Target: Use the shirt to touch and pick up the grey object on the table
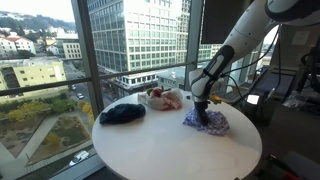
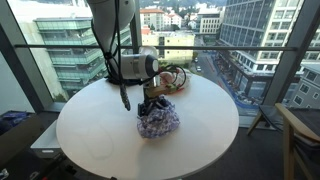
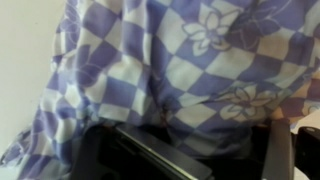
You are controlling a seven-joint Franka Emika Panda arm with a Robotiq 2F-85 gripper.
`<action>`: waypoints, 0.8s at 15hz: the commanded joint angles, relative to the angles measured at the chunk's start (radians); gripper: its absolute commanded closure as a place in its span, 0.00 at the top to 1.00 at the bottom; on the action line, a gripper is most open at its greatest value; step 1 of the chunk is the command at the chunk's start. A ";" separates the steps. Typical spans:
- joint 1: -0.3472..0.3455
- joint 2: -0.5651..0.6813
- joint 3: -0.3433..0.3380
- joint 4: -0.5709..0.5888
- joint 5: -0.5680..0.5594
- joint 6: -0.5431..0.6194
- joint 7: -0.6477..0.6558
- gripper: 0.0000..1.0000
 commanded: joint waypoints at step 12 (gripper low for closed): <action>0.018 -0.133 0.001 0.001 0.067 -0.135 0.288 0.23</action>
